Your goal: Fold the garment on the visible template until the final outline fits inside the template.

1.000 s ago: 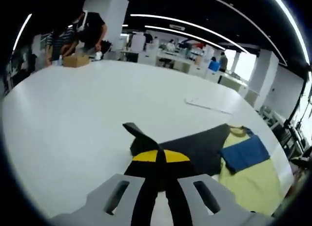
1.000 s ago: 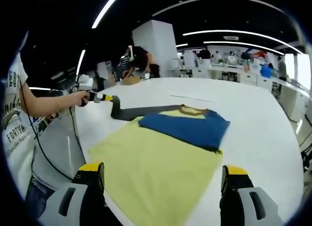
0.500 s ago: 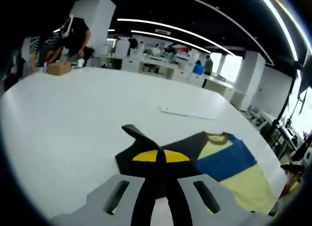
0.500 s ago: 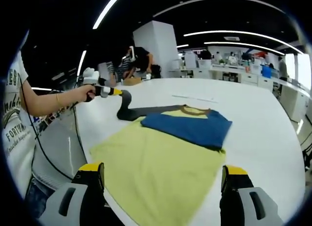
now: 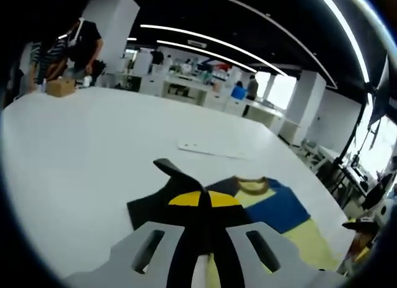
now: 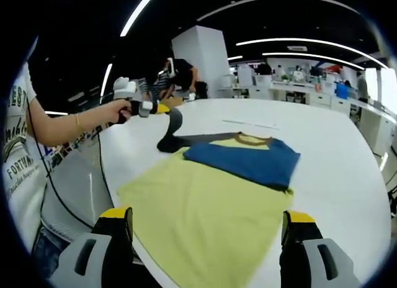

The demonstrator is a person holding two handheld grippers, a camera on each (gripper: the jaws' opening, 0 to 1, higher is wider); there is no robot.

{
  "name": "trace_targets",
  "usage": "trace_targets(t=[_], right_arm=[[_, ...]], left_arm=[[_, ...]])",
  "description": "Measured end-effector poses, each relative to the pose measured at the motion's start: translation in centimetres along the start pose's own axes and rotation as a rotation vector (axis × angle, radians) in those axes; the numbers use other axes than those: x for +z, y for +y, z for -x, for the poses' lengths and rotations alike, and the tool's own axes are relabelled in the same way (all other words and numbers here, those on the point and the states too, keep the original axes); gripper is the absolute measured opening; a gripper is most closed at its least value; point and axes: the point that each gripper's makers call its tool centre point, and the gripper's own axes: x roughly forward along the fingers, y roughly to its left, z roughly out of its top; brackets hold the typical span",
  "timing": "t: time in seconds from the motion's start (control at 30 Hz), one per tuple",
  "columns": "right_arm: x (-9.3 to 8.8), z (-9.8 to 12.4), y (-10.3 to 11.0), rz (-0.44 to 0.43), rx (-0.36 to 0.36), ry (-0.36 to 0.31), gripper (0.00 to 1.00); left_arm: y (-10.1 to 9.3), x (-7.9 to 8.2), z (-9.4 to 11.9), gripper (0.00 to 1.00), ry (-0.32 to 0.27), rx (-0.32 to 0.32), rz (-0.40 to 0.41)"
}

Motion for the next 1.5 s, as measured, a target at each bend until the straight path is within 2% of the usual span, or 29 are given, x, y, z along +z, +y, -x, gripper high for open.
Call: trace_targets(t=[0.33,0.97,1.33,1.5], right_arm=[[0.0,0.2,-0.5,-0.007,-0.018,-0.006,0.99],[-0.3,0.5,-1.0,-0.011,-0.029,0.002,0.99],[-0.2,0.7,-1.3,-0.006,-0.034,0.005,0.99],[-0.5,0.7,-1.5,-0.009,-0.033,0.012,0.99]], left_arm=[[-4.2,-0.1,-1.8,0.00,0.010,-0.077,-0.002],[-9.2,1.0,-4.6,0.00,-0.004,-0.186,0.001],[-12.3,1.2,-6.3,0.00,-0.001,-0.238,-0.017],[-13.6,0.8,-7.0,0.00,0.002,-0.260,-0.007]])
